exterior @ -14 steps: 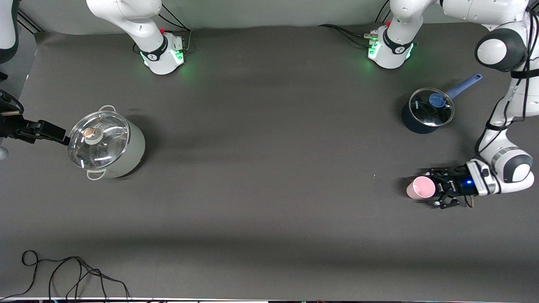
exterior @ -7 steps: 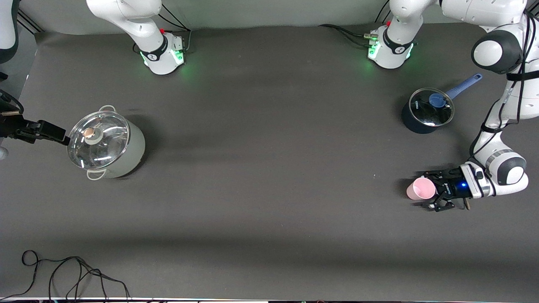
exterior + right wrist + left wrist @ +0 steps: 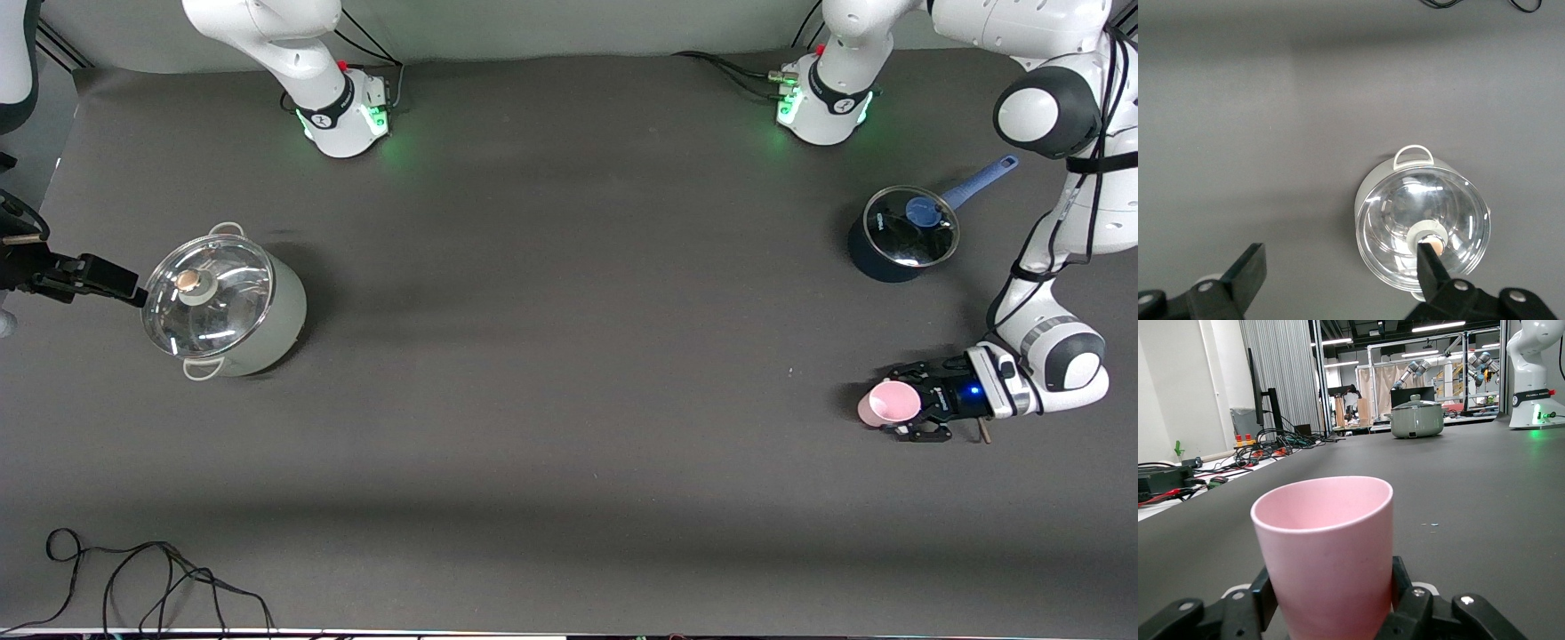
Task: Transfer pink cup from left to right arm
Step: 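Lift the pink cup with the left gripper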
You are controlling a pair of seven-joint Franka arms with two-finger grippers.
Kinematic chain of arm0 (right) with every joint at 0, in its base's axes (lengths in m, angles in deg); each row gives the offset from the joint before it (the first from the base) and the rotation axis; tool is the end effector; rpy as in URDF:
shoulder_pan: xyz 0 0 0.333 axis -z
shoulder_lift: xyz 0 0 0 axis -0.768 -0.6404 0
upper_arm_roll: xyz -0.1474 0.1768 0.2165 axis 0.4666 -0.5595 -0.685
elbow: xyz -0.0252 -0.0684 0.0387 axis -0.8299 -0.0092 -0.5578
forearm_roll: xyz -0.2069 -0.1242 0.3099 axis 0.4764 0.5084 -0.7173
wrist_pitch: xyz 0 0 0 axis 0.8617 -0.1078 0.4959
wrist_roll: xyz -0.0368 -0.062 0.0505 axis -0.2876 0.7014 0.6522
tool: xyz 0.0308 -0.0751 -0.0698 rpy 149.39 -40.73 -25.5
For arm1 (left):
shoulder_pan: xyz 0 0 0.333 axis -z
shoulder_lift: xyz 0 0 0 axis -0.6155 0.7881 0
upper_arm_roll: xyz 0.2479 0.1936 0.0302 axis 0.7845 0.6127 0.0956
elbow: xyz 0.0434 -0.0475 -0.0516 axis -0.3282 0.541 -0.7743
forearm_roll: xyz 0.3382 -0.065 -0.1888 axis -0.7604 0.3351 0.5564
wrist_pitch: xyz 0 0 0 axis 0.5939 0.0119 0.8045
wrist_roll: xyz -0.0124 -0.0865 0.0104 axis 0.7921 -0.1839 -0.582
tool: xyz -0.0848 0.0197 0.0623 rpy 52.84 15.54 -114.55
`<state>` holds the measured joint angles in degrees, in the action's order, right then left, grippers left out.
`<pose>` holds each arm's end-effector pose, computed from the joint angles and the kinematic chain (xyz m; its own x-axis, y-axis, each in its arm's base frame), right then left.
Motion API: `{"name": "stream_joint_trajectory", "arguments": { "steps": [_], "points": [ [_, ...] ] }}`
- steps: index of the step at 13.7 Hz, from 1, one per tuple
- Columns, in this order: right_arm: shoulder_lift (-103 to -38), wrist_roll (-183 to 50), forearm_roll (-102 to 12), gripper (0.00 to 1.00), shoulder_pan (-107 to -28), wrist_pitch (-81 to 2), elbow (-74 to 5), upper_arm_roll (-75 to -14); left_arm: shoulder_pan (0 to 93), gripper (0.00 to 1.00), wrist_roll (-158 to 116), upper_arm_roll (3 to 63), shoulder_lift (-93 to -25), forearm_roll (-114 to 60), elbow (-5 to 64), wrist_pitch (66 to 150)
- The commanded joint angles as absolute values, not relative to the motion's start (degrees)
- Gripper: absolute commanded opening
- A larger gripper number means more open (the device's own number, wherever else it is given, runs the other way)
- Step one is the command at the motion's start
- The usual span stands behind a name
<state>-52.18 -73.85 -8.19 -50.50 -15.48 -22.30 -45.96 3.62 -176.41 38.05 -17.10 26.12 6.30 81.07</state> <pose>0.5838 -0.0348 0.5981 0.9942 -0.1056 -0.0206 -0.1057 -0.9944 0.0006 0.6264 0.1713 0.0476 -0.1050 -0.1048 0.9889 -0.9871 -0.1103 -0.1165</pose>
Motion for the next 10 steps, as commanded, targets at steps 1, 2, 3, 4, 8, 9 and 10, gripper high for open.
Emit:
{"name": "stream_joint_trajectory", "arguments": {
  "steps": [1,2,3,4,8,9,10],
  "points": [
    [-52.74,-73.92,-8.33,1.00,-50.44,-15.08,-20.94,-45.92,4.15,0.00,-177.65,38.32,-16.40,27.25,5.08,81.37],
    [-52.74,-73.83,-8.33,1.00,-50.35,-15.08,-20.85,-45.92,4.24,0.00,-177.39,38.24,-16.57,27.25,5.08,81.37],
    [-52.74,-73.66,-8.33,1.00,-50.35,-15.08,-20.85,-45.92,4.33,0.00,-176.86,37.98,-16.92,27.25,5.08,81.28],
    [-52.74,-73.83,-8.33,1.00,-50.44,-15.08,-20.85,-45.92,4.33,0.00,-175.21,36.93,-17.62,27.16,4.82,81.28],
    [-53.09,-74.27,-8.33,1.00,-50.70,-15.16,-20.15,-46.01,5.72,0.00,-163.88,35.25,-19.21,27.16,2.28,81.63],
    [-53.00,-74.27,-8.33,1.00,-50.70,-15.16,-20.15,-46.01,6.60,0.00,-162.29,34.29,-19.21,27.16,1.13,82.94],
    [-53.09,-74.27,-8.33,1.00,-50.62,-15.08,-20.32,-46.01,6.70,0.00,-160.09,31.93,-19.21,27.16,0.69,84.69]
  ]
}}
